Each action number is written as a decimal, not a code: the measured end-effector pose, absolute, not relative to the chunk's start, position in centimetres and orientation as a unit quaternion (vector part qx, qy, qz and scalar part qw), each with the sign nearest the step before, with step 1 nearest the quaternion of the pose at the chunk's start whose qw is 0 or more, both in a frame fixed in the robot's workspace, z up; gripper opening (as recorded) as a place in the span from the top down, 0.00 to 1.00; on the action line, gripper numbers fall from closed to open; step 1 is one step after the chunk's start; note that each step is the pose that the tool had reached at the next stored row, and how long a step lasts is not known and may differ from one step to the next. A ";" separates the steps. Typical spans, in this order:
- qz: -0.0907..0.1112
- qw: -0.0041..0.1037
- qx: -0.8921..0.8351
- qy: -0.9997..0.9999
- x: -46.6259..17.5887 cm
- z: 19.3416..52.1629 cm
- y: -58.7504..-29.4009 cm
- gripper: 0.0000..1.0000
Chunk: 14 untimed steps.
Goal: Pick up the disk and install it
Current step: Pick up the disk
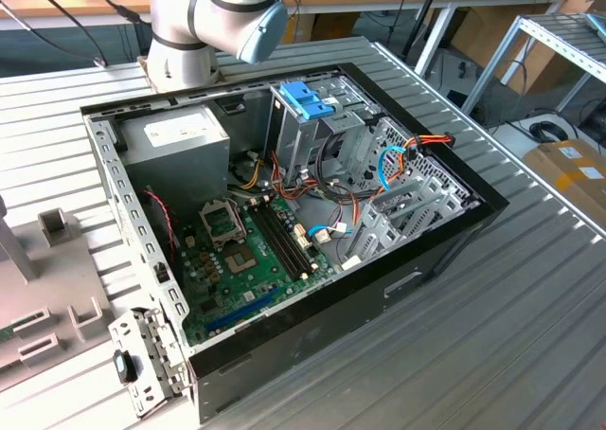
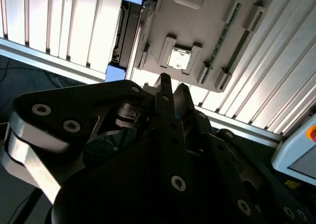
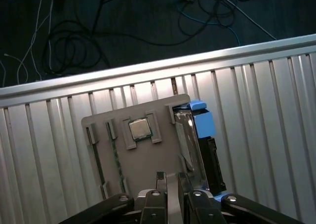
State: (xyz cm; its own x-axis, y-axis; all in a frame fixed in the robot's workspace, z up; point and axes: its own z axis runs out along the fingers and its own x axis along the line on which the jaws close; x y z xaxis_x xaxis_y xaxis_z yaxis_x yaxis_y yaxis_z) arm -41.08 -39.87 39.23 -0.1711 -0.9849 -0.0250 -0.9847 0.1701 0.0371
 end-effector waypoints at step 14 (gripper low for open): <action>-0.022 0.004 0.682 -0.731 -41.1 39.2 -39.9 0.76</action>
